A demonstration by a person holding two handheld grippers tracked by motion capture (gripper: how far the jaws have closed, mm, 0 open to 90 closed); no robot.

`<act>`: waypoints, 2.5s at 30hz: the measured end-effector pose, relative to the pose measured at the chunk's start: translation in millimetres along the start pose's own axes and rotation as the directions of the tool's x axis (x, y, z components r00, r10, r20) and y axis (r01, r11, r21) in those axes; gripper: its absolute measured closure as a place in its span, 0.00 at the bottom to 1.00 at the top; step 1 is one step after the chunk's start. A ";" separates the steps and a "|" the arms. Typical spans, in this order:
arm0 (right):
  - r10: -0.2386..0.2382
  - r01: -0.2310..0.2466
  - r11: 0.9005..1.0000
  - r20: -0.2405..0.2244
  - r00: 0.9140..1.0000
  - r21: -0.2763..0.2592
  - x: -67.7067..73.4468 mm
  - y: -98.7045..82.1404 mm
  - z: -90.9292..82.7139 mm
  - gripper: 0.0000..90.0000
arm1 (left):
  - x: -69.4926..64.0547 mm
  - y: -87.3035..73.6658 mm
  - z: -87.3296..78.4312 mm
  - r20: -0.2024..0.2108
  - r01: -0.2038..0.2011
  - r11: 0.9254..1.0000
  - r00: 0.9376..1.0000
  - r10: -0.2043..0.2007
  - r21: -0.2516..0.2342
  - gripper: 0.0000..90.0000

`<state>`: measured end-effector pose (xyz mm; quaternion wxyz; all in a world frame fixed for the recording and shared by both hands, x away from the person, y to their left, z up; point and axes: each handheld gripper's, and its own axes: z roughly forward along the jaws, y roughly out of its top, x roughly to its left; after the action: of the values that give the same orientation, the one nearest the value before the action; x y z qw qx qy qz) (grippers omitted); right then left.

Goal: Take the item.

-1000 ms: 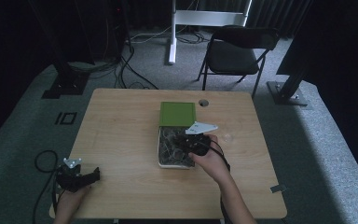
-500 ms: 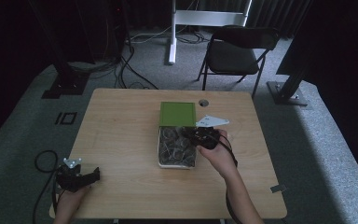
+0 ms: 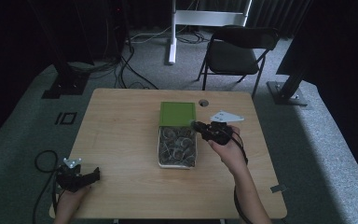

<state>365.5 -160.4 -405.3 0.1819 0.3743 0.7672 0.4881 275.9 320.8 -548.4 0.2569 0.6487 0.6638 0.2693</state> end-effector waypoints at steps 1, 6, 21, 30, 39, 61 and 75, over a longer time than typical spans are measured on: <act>0.000 0.000 1.000 0.000 1.000 0.000 0.0 0.0 0.0 0.91 | 0.0 0.0 0.0 0.000 0.000 1.000 1.000 0.000 0.000 0.00; 0.014 -0.013 1.000 0.021 1.000 -0.014 -9.7 -0.5 -8.4 0.91 | 0.0 0.0 0.0 0.000 0.000 1.000 1.000 0.000 0.000 0.00; 0.063 -0.057 0.997 0.111 0.992 -0.057 -43.0 -1.6 -33.7 0.90 | 0.3 0.0 -0.2 0.000 -0.004 1.000 1.000 0.004 0.003 0.00; 0.075 -0.063 0.996 0.212 0.974 -0.059 -71.0 -5.3 -44.5 0.90 | 0.0 0.0 0.0 0.000 0.000 1.000 1.000 0.000 0.000 0.00; 0.136 -0.126 0.991 0.270 0.953 -0.053 -95.6 -16.1 -47.2 0.90 | 0.0 0.0 0.0 -0.001 0.000 1.000 1.000 0.000 0.000 0.00; 0.191 -0.199 0.980 0.306 0.933 -0.004 -119.2 -41.1 -37.9 0.90 | 0.1 0.0 -0.1 -0.001 -0.001 1.000 1.000 0.001 0.000 0.00; 0.192 -0.208 0.978 0.294 0.936 0.023 -120.1 -46.2 -28.9 0.76 | 0.0 0.0 0.0 -0.001 -0.001 1.000 1.000 0.001 0.000 0.00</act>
<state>407.1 -279.7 -443.3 0.2318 0.5226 0.7031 0.4230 275.9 320.8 -548.4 0.2566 0.6488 0.6637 0.2695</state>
